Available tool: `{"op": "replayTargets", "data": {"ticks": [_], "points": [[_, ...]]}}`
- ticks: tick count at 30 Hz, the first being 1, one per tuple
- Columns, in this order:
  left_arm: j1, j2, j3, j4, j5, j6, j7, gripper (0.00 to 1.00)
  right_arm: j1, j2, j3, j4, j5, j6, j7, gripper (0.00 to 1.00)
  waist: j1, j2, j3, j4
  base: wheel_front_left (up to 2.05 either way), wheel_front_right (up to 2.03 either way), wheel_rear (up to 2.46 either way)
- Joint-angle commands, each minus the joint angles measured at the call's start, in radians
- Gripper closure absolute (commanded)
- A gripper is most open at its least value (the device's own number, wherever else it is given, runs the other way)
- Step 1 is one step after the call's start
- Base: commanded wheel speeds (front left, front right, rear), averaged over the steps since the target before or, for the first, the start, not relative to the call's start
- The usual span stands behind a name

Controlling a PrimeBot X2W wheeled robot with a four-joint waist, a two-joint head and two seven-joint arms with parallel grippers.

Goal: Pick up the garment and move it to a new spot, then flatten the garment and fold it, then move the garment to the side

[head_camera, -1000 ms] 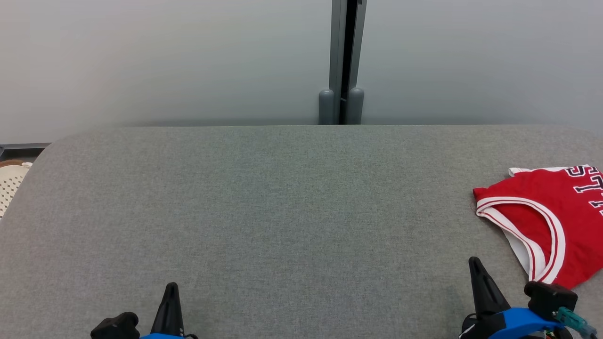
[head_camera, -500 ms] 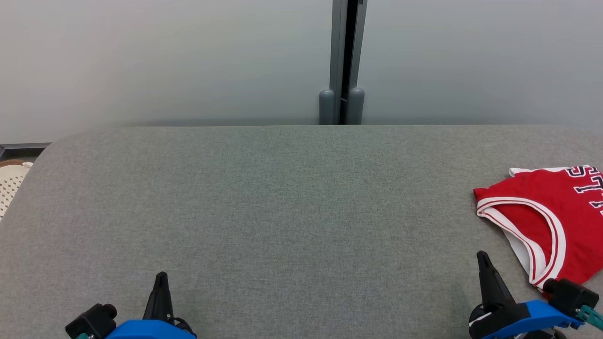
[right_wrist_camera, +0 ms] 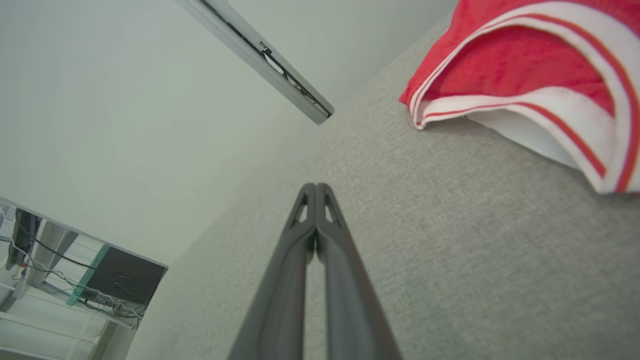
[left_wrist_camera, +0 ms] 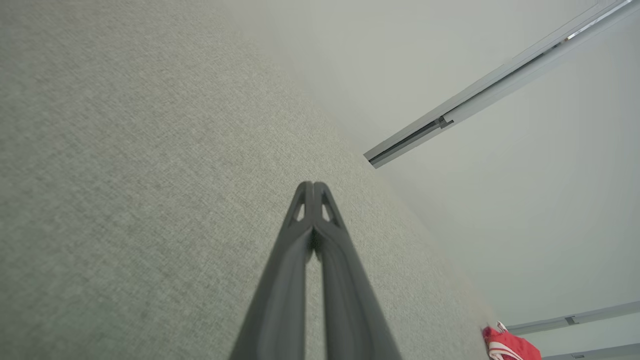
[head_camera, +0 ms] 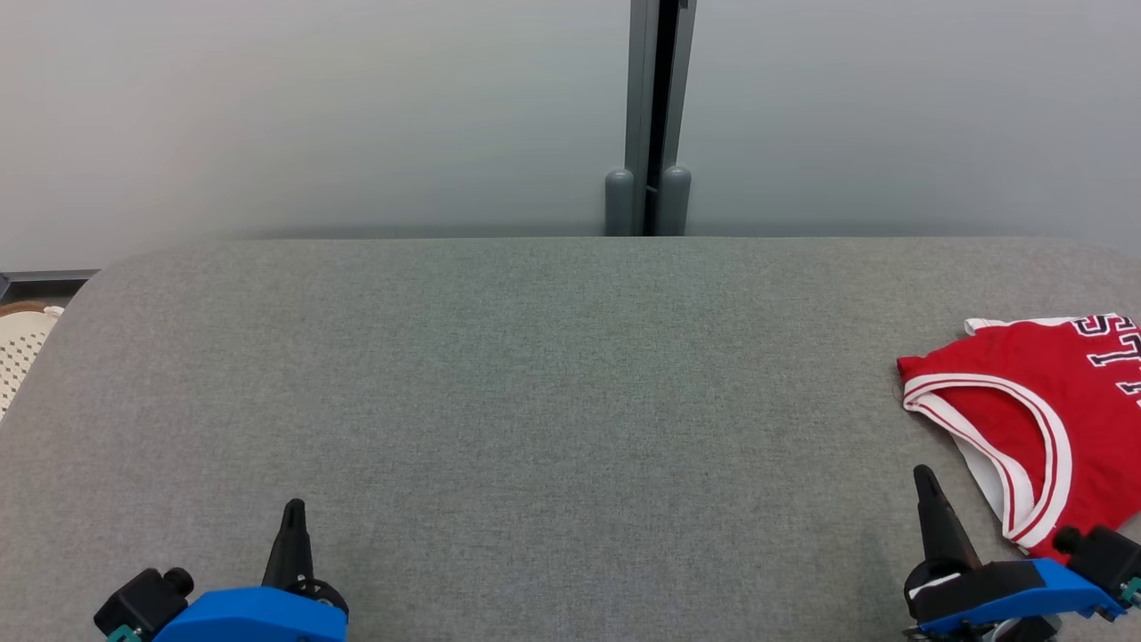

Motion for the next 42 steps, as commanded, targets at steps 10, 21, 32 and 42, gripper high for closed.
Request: {"op": "replayTargets", "data": {"ticks": [10, 21, 32, 42], "points": [[-0.045, -0.006, 0.042, -0.027, -0.13, -0.021, 0.038, 1.0, -0.033, -0.003, -0.014, -0.033, 0.156, 0.0, 0.037, 1.0, -0.0001, -0.0001, 0.0, 0.001, 0.0, 0.0, 0.0], [-0.058, -0.011, 0.07, -0.037, -0.235, -0.037, 0.07, 1.0, -0.037, -0.004, -0.024, -0.047, 0.281, 0.0, 0.068, 1.0, -0.0001, -0.0001, 0.0, 0.003, 0.0, 0.0, 0.0], [-0.072, -0.016, 0.095, -0.047, -0.33, -0.05, 0.099, 1.0, -0.043, -0.004, -0.032, -0.061, 0.395, 0.0, 0.098, 1.0, -0.0001, -0.0001, -0.001, 0.004, 0.0, 0.0, 0.0], [-0.08, -0.02, 0.115, -0.054, -0.41, -0.062, 0.122, 1.0, -0.047, -0.004, -0.039, -0.072, 0.488, 0.0, 0.12, 1.0, -0.0001, -0.0001, -0.001, 0.005, 0.0, 0.0, 0.0]]}}
